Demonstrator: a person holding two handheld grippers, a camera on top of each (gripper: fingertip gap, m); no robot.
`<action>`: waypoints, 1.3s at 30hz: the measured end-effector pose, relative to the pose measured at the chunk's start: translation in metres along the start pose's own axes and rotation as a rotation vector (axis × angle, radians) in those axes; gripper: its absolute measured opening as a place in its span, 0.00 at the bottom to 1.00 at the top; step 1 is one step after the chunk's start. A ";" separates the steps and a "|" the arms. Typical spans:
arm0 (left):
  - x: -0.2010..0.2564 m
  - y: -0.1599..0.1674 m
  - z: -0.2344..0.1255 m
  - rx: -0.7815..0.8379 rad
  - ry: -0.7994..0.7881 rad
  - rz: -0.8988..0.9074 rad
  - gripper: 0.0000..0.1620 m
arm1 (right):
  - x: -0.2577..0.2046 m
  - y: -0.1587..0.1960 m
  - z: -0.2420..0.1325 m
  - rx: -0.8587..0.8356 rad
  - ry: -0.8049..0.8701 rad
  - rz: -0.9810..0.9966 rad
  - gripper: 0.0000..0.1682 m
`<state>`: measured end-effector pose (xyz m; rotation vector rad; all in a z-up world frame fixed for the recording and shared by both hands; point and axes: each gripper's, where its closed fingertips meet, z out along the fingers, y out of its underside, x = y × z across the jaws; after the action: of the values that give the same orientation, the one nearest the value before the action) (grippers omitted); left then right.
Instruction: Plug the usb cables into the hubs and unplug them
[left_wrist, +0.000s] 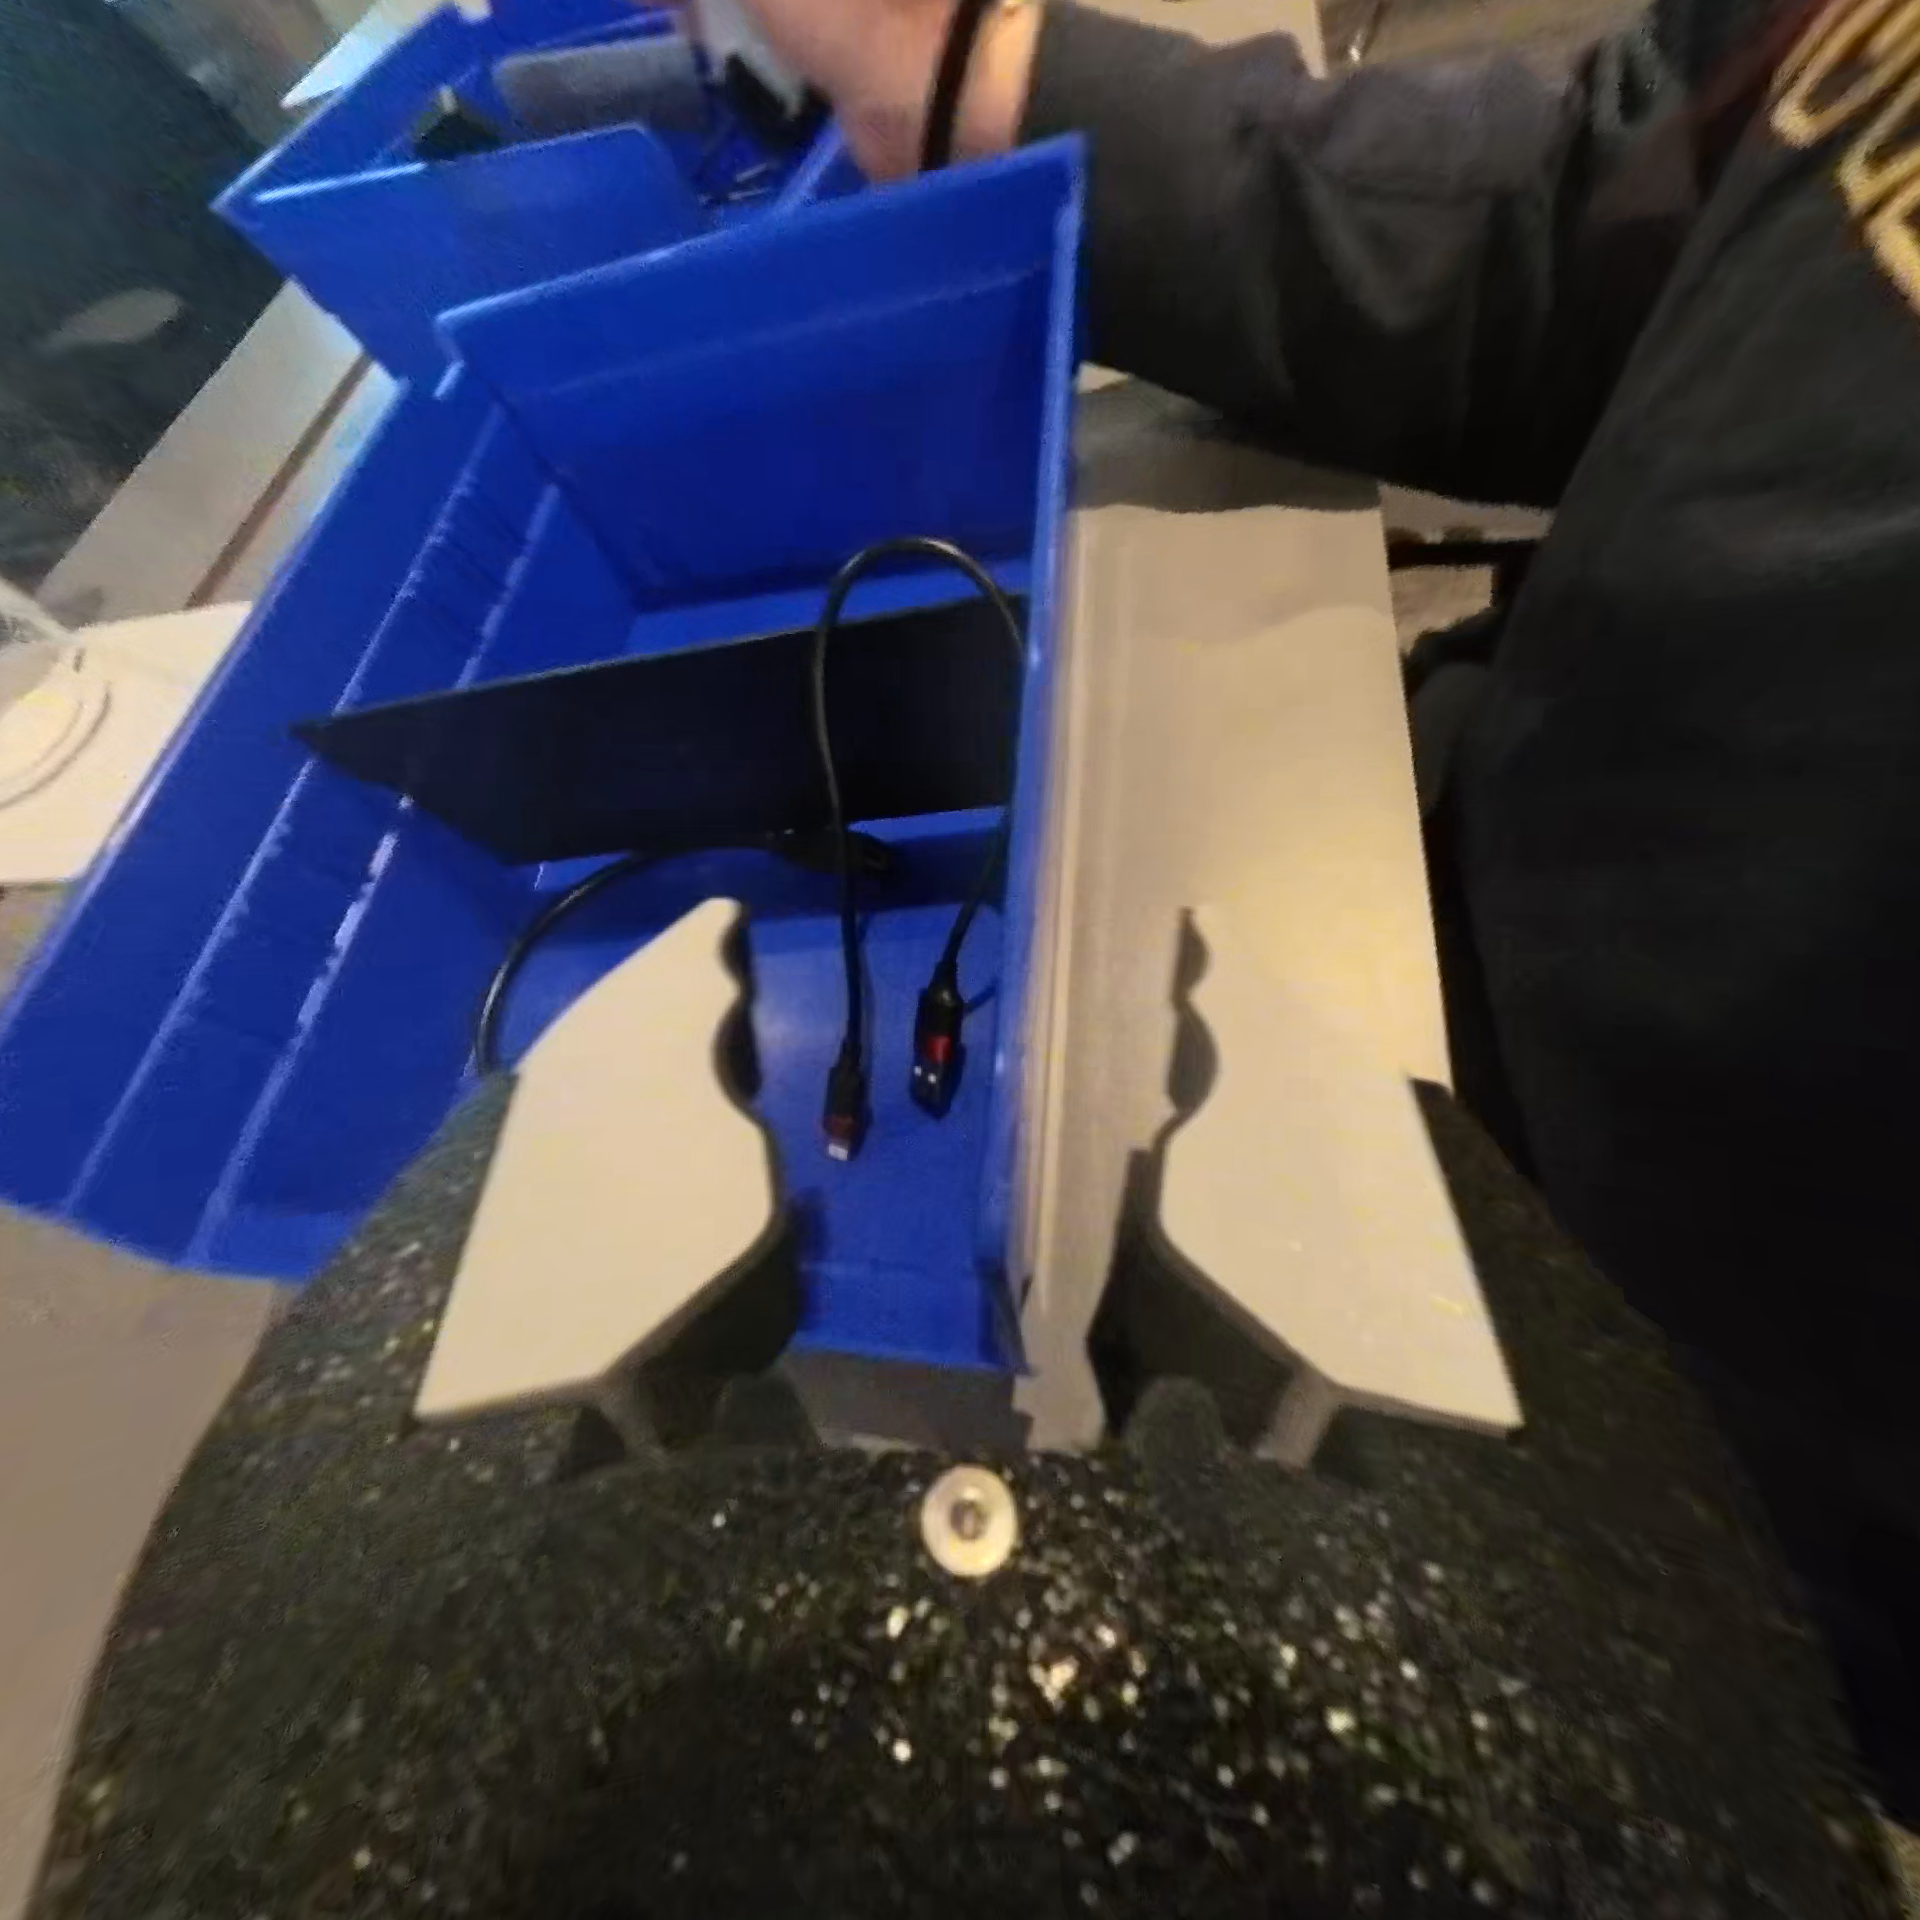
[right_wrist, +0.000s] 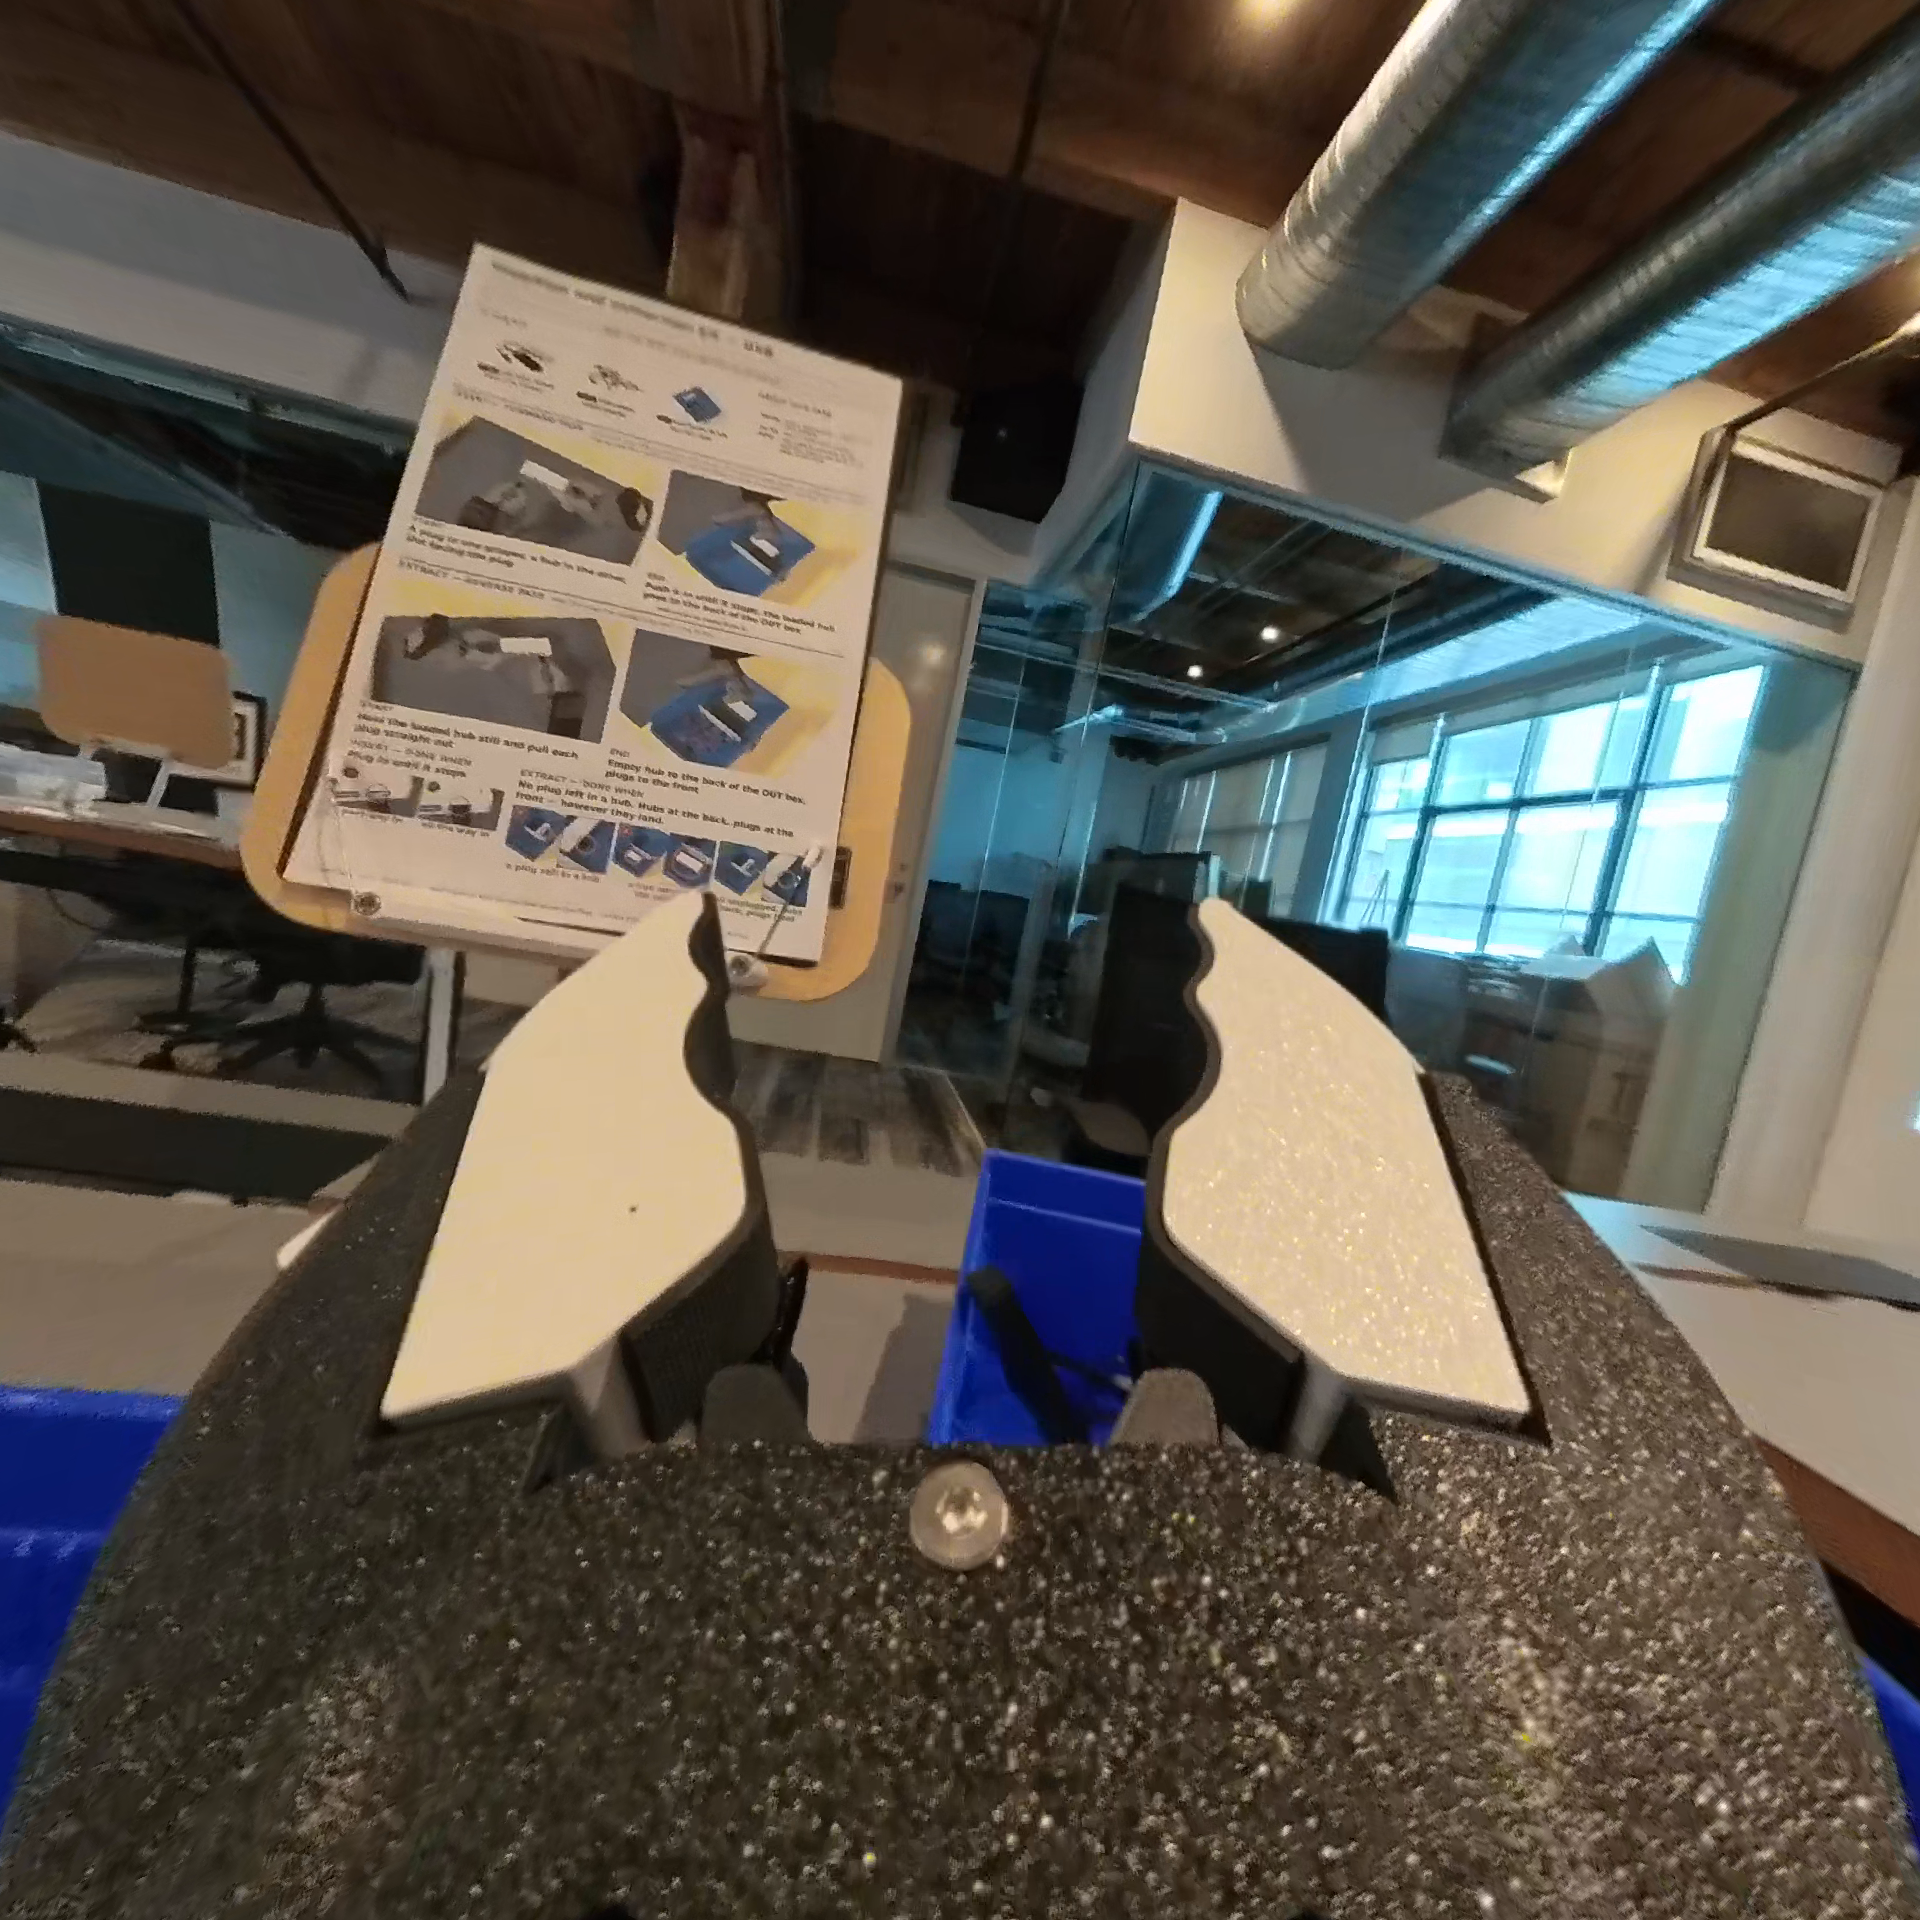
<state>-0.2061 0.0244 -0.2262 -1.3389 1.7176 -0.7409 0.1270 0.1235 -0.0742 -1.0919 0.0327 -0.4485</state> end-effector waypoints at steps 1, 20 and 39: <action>-0.001 0.001 -0.005 0.006 -0.009 -0.038 0.56 | 0.007 -0.001 -0.003 -0.031 -0.002 0.005 0.49; -0.084 0.044 -0.133 0.140 -0.566 -0.221 0.52 | 0.200 0.153 -0.047 -0.906 0.011 -0.134 0.40; -0.089 0.077 -0.151 0.056 -0.686 -0.289 0.49 | 0.187 0.233 -0.033 -1.327 -0.258 0.003 0.24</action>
<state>-0.3650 0.1253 -0.1941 -1.5850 0.9689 -0.4018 0.3672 0.1150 -0.2544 -2.4453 0.1134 -0.2428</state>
